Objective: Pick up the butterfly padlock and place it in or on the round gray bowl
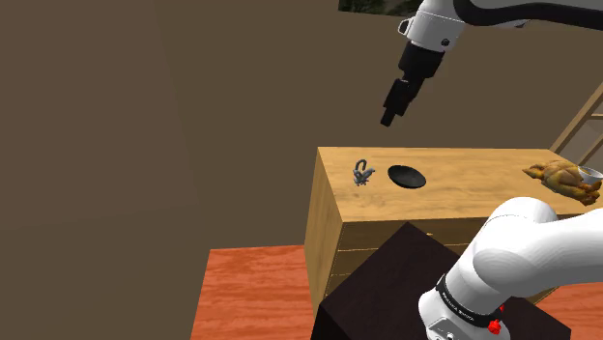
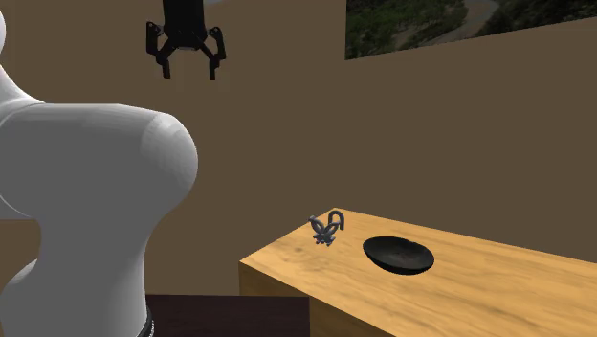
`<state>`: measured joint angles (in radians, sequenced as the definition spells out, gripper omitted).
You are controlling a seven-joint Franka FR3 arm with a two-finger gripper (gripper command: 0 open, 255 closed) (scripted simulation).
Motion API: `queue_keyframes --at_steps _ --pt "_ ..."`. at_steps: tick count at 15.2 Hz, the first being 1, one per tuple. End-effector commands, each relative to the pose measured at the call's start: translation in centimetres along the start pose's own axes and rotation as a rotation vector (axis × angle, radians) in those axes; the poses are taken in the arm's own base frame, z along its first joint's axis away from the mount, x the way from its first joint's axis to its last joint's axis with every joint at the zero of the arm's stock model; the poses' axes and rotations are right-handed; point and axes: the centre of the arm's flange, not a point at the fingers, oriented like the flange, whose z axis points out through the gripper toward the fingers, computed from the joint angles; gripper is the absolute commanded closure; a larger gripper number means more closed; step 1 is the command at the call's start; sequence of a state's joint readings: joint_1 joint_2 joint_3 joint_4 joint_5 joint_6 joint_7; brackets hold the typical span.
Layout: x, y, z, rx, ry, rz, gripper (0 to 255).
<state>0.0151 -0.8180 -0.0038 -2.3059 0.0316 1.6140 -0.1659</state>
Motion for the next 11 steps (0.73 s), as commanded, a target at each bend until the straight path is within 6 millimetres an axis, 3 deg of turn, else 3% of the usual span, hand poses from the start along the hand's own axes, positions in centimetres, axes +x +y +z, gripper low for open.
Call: queue_keyframes --at_steps 1,11 --pt "0.0 0.0 0.0 0.0 0.0 0.0 0" --pt "5.0 7.9 9.4 0.003 -0.014 0.138 0"
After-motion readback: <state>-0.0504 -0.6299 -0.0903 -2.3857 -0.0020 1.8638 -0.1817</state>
